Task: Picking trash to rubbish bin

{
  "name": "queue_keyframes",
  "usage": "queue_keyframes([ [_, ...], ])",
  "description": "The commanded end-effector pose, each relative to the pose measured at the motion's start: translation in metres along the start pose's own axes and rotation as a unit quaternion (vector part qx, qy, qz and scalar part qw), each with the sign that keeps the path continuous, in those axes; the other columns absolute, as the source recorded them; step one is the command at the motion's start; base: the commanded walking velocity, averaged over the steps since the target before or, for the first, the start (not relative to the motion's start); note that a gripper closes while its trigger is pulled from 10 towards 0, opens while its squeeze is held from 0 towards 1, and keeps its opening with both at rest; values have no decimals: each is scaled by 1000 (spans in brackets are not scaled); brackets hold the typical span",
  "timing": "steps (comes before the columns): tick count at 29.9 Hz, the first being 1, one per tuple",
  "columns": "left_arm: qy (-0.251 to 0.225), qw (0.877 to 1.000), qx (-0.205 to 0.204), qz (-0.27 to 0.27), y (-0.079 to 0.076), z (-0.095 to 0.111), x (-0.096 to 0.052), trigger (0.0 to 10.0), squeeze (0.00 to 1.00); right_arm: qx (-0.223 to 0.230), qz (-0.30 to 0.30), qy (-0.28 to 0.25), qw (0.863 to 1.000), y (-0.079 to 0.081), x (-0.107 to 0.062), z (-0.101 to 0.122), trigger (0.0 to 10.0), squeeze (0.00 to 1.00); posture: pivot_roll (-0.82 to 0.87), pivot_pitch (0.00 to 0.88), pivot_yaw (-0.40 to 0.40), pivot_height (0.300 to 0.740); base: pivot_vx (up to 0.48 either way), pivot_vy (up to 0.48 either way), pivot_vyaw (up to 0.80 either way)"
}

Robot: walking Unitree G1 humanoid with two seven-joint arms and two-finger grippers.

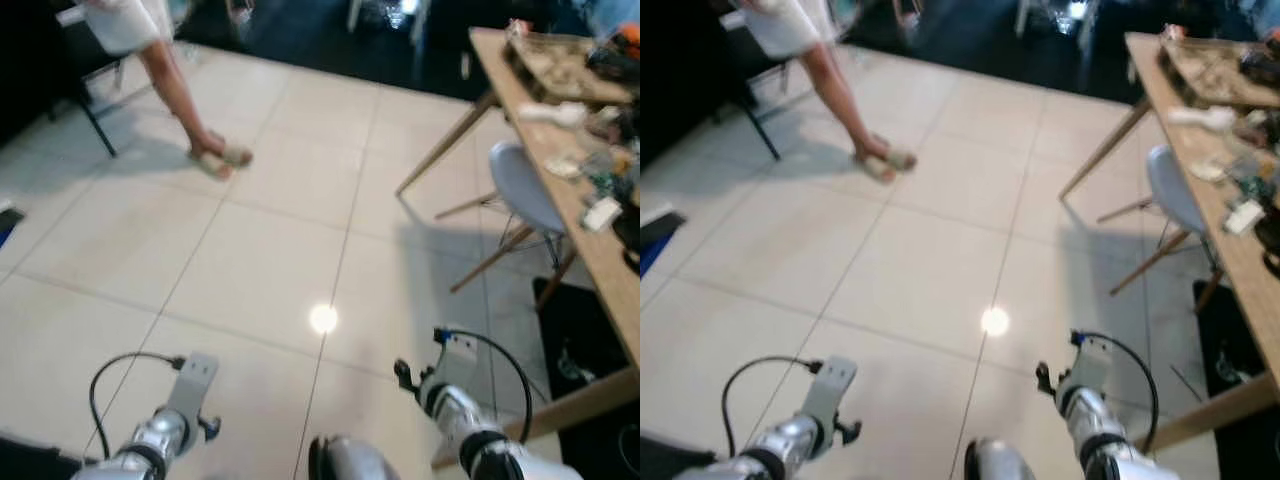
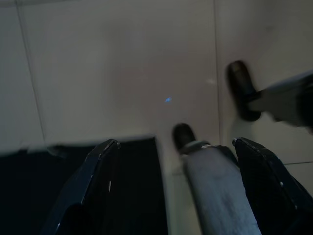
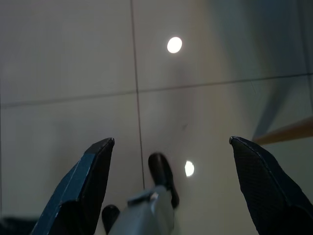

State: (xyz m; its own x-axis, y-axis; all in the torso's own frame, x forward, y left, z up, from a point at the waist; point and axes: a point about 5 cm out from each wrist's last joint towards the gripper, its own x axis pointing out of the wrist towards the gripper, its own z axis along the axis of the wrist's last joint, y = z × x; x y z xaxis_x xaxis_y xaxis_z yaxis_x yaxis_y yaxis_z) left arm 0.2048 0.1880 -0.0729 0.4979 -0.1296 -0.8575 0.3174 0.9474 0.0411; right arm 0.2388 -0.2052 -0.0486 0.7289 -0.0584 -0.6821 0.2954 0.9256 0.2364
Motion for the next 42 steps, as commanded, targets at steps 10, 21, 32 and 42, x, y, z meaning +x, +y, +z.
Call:
queue_keyframes([
  [10,5,1000,-13,-5,-10,-5,2,10000,0,8,-4,9,1000,-2,-2,-8,10000,0,116,110,-54,740,0,0,-127],
  [21,-46,997,-47,27,0,23,2,10000,0,8,-4,12,1000,-2,-2,-8,10000,0,119,112,-55,740,0,0,0],
  [32,-85,993,-74,35,12,47,-1,10000,0,10,-3,13,1000,-2,-1,-8,10000,0,122,116,-56,740,340,0,0],
  [42,-89,993,-76,26,6,50,1,10000,0,7,-3,14,1000,-1,-1,-8,10000,0,120,115,-52,740,445,0,0],
])
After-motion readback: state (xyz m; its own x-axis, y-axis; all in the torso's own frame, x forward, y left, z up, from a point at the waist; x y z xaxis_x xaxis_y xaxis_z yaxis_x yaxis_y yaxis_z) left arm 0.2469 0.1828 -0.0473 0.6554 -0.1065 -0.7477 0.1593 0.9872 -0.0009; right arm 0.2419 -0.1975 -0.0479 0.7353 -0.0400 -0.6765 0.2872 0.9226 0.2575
